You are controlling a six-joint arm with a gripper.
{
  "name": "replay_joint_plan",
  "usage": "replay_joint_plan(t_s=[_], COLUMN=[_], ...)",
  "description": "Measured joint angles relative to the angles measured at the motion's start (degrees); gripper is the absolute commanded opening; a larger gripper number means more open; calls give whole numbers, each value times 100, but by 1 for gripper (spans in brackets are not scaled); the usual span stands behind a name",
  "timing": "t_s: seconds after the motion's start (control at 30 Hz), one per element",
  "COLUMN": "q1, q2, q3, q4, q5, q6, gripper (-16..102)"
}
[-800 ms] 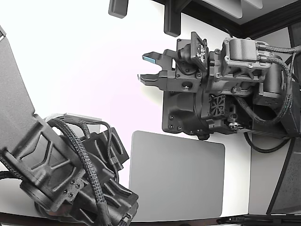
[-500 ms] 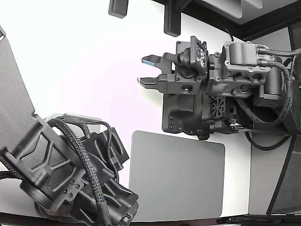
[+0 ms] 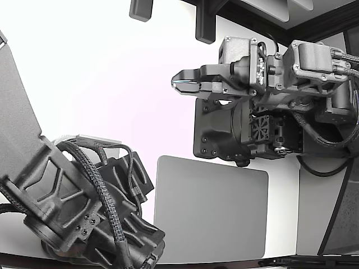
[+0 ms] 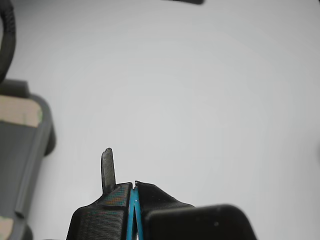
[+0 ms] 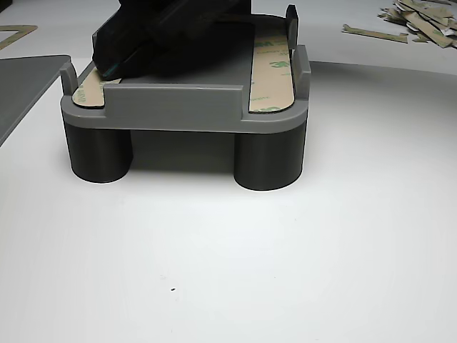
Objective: Peel off protective film from adhesive tape.
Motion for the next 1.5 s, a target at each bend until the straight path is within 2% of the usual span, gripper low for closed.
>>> replay_joint_plan(t_s=[0.1,0.2,0.4,0.57,0.73,0.97,1.13,1.23,1.5], q1=[97,404,967,1696,2426,3401,3630,3700,3709], q2=[-387,-756,-976,-1037,-1459,-2514,-3085,-3094,-2689], q3=[-316,-422,88,642,562,-158,-396,-255,606], q4=[387,598,176,-492,-747,-211,167,-62,-993], q5=[-44,404,1090,2021,2795,3700,3858,3920,3674], q6=[-1239,-2522,-4720,-6073,-6407,-5335,-4500,-4456,-4852], gripper=[-11,-11,-11,-11,-11,-11,-11,-11,-11])
